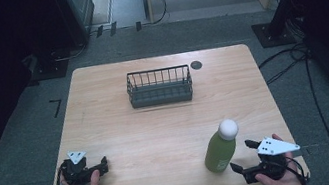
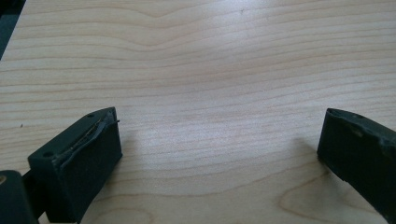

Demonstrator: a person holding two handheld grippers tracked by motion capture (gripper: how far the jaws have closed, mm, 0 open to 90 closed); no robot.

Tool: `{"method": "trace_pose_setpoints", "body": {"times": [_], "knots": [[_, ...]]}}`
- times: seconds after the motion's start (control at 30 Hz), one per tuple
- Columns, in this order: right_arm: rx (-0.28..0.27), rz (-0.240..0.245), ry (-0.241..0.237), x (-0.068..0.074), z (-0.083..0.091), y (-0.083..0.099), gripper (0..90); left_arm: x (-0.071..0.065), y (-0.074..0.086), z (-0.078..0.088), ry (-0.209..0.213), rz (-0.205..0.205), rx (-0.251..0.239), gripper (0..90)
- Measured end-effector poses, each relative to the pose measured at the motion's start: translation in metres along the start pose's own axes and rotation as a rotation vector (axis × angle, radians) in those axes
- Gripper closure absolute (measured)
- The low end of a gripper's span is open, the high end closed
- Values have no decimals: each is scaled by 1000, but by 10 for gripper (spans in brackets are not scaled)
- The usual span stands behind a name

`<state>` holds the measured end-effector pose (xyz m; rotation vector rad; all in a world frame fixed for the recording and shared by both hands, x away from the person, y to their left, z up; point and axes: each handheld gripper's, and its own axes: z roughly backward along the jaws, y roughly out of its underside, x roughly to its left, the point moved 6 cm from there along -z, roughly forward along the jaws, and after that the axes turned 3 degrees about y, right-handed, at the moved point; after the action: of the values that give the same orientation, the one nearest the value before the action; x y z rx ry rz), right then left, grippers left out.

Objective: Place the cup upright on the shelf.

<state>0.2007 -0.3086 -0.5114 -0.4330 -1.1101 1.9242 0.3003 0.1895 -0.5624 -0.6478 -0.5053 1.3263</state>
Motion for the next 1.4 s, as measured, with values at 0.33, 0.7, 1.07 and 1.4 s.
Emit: {"method": "trace_pose_setpoints", "body": {"times": [0.33, 0.7, 1.07, 1.4], "knots": [[-22, 20, -41, 17, -7, -7, 79, 0, 0, 0, 0, 0, 0, 0], [-96, 31, -24, 34, -13, -22, 129, 0, 0, 0, 1, 0, 0, 0], [-116, -11, -11, 40, -19, -36, 159, 0, 0, 0, 0, 0, 1, 0], [-143, -27, 18, 43, -24, -43, 184, 0, 0, 0, 1, 0, 0, 0]]}}
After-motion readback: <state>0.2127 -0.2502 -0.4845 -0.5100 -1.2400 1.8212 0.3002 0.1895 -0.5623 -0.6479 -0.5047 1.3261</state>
